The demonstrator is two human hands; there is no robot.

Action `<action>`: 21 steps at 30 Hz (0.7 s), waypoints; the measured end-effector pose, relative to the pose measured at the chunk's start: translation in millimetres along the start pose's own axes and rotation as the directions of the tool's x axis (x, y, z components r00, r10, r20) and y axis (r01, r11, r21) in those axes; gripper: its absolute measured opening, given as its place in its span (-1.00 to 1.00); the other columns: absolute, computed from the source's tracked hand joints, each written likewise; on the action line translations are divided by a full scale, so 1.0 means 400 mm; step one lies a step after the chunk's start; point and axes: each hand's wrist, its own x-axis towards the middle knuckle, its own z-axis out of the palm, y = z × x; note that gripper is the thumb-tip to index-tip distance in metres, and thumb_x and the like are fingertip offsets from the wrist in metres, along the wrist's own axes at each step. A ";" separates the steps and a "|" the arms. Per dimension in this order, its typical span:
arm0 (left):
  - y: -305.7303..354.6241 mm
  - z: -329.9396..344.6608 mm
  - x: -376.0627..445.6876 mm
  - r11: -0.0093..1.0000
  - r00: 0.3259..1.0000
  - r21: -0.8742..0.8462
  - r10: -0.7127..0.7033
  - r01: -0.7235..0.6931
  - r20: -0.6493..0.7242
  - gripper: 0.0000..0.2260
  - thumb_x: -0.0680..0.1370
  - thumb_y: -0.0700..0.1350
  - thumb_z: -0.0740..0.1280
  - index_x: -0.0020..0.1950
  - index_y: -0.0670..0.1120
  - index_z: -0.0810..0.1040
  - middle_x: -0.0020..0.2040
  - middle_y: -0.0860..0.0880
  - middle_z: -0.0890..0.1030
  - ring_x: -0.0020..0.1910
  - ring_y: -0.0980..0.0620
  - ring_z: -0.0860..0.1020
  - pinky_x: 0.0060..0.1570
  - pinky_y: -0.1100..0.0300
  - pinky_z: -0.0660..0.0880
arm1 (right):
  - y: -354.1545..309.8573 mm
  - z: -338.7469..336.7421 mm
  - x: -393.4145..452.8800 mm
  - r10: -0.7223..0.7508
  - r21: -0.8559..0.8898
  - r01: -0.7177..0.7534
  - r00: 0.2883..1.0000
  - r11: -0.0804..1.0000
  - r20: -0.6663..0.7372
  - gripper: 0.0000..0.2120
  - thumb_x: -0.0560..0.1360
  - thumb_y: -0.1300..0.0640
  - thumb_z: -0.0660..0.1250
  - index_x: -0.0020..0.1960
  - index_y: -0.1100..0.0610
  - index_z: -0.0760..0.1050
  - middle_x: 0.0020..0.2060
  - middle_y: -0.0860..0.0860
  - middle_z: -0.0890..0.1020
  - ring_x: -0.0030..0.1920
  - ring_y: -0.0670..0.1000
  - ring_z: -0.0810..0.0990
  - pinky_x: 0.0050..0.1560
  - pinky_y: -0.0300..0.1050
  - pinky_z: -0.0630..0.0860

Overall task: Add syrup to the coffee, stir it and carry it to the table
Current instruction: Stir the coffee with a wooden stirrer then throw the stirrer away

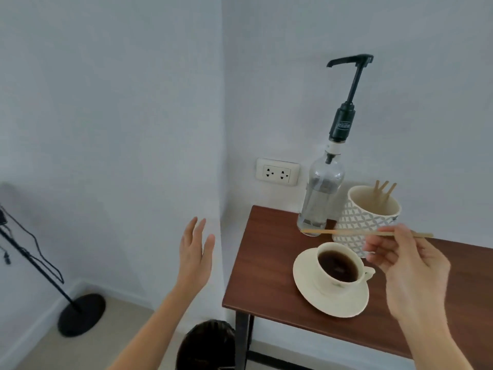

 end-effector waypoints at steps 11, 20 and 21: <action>-0.287 -0.122 0.308 0.952 0.951 0.192 -0.270 0.240 0.149 -0.26 0.65 0.21 0.05 0.60 -0.07 -0.31 0.59 -0.18 -0.39 0.59 -0.17 -0.30 0.50 -0.27 -0.15 | 0.365 0.409 -0.378 0.102 -0.535 0.031 0.971 0.844 0.216 -0.73 0.59 0.14 0.31 -0.24 -0.05 0.64 -0.36 -0.07 0.74 -0.38 -0.07 0.71 -0.22 -0.08 0.66; -0.345 -0.012 0.359 0.958 0.951 0.045 -0.288 0.285 0.113 -0.20 0.63 0.23 0.06 0.57 -0.11 -0.40 0.57 -0.22 -0.42 0.58 -0.18 -0.35 0.48 -0.31 -0.20 | 0.776 0.464 -0.404 0.365 -0.823 -0.051 0.911 0.565 0.194 -0.65 0.63 0.02 0.23 -0.20 0.21 0.60 -0.38 0.12 0.68 -0.31 0.03 0.67 -0.12 0.10 0.65; -0.348 -0.003 0.362 0.957 0.951 0.034 -0.291 0.289 0.107 -0.19 0.63 0.23 0.07 0.56 -0.13 -0.40 0.56 -0.23 -0.42 0.57 -0.20 -0.36 0.48 -0.31 -0.22 | 0.811 0.461 -0.397 0.406 -0.821 -0.095 0.897 0.562 0.174 -0.66 0.63 0.02 0.24 -0.17 0.22 0.59 -0.35 0.14 0.68 -0.29 0.05 0.68 -0.11 0.11 0.65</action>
